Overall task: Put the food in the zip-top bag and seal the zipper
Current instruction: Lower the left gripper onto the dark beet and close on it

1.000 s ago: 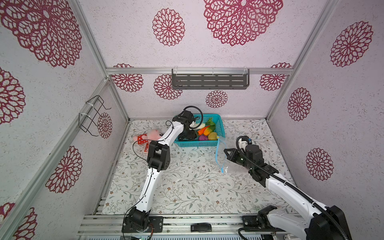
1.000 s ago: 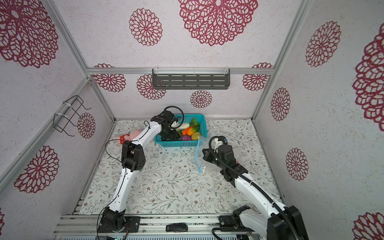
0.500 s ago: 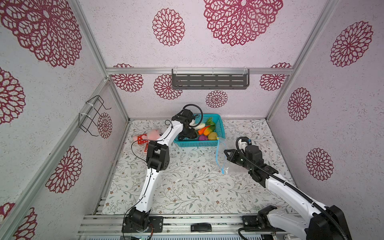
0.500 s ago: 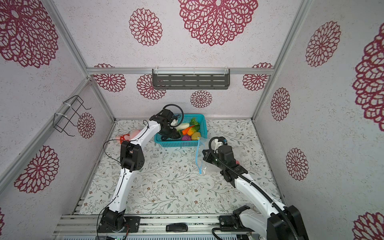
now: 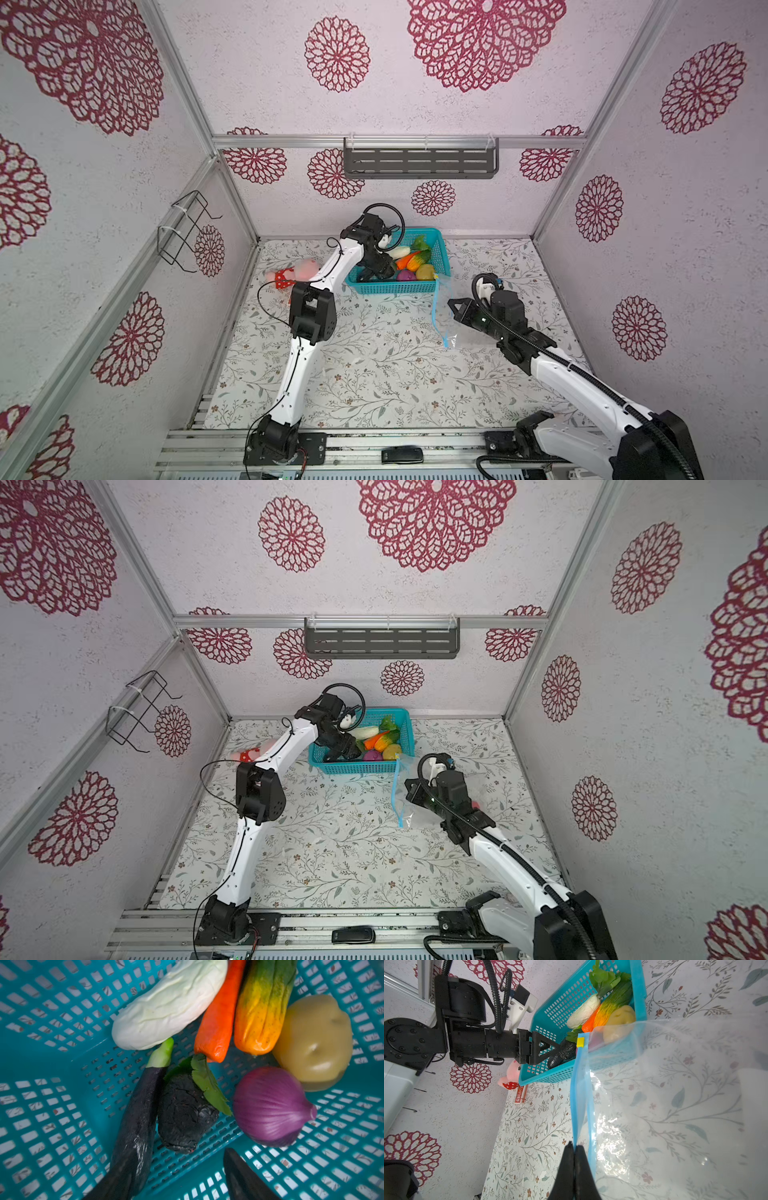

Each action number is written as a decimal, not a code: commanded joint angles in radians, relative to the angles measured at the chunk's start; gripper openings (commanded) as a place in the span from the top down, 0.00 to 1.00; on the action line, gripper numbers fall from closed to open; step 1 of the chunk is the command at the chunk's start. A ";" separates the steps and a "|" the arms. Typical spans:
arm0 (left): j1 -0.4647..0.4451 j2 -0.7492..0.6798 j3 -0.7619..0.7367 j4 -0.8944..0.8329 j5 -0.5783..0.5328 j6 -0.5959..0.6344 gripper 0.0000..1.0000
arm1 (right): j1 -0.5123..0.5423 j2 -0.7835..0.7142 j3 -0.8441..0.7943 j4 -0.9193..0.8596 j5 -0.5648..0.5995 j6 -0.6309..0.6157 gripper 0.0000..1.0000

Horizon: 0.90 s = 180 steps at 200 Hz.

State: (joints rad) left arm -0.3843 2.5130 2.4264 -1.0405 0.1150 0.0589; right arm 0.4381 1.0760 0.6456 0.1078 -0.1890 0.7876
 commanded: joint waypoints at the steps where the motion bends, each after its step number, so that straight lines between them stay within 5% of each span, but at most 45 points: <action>1: 0.010 0.035 0.024 -0.041 0.094 0.068 0.21 | -0.005 -0.005 0.027 0.027 -0.012 0.005 1.00; 70: 0.012 0.125 0.064 -0.076 0.030 0.122 0.15 | -0.005 0.011 0.028 0.033 -0.016 0.006 1.00; 140: 0.016 0.115 0.071 -0.023 -0.046 0.115 0.50 | -0.004 0.024 0.035 0.030 -0.015 0.004 1.00; 180: 0.015 0.077 0.068 -0.017 -0.063 0.101 0.57 | -0.005 0.031 0.040 0.030 -0.015 0.001 1.00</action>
State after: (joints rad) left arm -0.3744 2.6339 2.4798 -1.0760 0.0696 0.1616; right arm 0.4381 1.1072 0.6472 0.1081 -0.1963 0.7876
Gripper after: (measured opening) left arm 0.447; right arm 0.056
